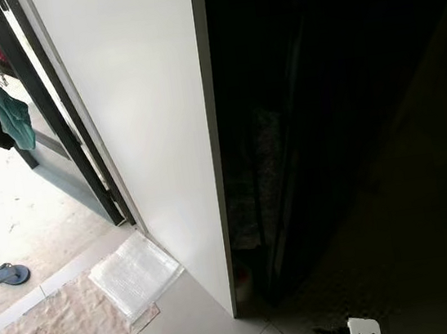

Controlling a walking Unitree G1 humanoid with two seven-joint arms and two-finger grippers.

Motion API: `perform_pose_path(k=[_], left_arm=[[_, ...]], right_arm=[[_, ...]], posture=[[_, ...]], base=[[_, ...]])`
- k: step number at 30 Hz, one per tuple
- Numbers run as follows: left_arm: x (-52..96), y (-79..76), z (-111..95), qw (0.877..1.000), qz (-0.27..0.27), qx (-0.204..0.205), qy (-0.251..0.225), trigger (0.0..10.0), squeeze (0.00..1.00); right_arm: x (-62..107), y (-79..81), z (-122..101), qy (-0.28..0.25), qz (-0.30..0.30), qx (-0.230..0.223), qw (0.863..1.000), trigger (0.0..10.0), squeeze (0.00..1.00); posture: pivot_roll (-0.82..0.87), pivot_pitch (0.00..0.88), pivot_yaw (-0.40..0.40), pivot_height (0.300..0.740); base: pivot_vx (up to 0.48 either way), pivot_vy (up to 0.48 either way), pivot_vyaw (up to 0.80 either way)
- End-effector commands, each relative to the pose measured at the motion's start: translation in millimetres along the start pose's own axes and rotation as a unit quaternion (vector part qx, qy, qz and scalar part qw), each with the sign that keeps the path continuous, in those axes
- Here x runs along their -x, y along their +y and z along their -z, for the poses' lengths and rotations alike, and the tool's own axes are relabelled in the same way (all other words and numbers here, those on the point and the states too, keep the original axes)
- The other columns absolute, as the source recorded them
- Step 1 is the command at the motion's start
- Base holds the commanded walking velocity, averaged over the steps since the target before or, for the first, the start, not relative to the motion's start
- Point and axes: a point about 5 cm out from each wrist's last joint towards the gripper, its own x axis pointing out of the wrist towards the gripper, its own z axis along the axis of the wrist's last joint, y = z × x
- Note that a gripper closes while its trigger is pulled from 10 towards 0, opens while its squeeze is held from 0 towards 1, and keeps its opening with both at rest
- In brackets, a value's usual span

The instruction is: Restocking fridge

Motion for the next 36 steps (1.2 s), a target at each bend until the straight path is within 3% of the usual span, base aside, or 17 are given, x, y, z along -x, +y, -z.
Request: perform_pose_path(k=[1, 7, 14, 36], left_arm=[[2.5, 1.2, 13.6, 1.000, 0.003, -0.006, 0.031, 10.0, 0.00], [2.8, 1.5, 14.4, 0.999, 0.008, -0.012, 0.030, 10.0, 0.00], [3.7, 2.7, 16.4, 0.999, 0.014, -0.012, 0.031, 10.0, 0.00], [3.4, 2.7, 14.6, 0.999, 0.018, -0.009, 0.027, 10.0, 0.00]], right_arm=[[1.4, -5.5, 1.5, 0.000, 0.005, -0.010, 1.000, 10.0, 0.00], [4.4, -14.4, 6.2, 0.006, 0.014, -0.011, 1.000, 10.0, 0.00], [1.8, -6.6, 1.9, -0.001, 0.008, -0.012, 1.000, 10.0, 0.00], [0.7, -5.9, -1.7, -0.005, 0.002, -0.012, 1.000, 10.0, 0.00]], posture=[[-0.18, 0.000, -0.001, 0.740], [-0.18, 0.000, 0.002, 0.740], [-0.17, 0.000, 0.008, 0.740], [-0.16, 0.000, 0.008, 0.740]], base=[[0.000, 0.000, 0.00], [0.000, 0.000, 0.00], [0.000, 0.000, -0.79], [0.000, 0.000, -0.80]])
